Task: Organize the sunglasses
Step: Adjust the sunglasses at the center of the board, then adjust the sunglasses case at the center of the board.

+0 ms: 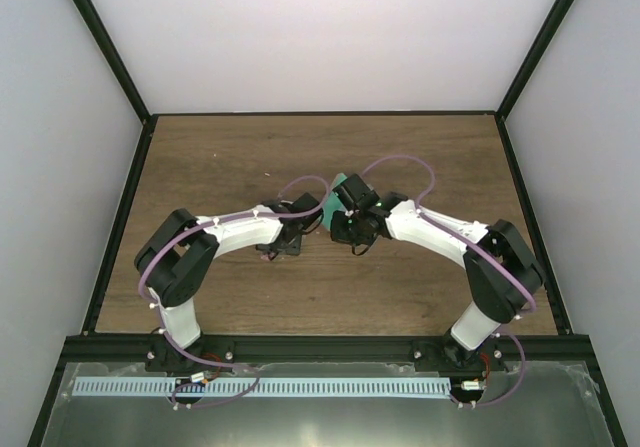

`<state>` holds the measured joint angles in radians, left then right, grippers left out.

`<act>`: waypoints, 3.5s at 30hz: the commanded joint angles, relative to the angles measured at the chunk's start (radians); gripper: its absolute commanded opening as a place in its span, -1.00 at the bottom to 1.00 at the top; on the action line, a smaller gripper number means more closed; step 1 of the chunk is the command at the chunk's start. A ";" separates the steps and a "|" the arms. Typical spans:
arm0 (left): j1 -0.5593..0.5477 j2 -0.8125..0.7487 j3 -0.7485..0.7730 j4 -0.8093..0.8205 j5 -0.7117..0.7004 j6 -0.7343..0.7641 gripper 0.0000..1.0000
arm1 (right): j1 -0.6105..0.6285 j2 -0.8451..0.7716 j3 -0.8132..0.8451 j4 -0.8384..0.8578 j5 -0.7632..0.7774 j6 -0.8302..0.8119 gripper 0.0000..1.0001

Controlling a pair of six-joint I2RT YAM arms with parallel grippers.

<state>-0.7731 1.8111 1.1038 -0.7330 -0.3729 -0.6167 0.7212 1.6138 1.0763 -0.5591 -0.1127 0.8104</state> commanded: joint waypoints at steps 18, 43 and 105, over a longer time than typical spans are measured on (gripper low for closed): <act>0.001 -0.090 0.002 -0.009 0.141 0.026 -0.72 | -0.009 0.042 0.031 -0.004 0.003 0.006 -0.90; 0.207 -0.087 -0.210 0.289 0.797 0.083 -0.13 | -0.022 -0.085 0.082 -0.078 0.199 -0.011 -0.86; 0.148 -0.262 -0.059 0.033 0.479 0.187 0.31 | -0.227 -0.095 -0.018 -0.002 0.110 -0.136 -0.90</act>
<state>-0.6235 1.5730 1.0481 -0.6350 0.1928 -0.4877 0.5007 1.6192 1.0832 -0.5179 -0.0246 0.6476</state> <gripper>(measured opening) 0.676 0.052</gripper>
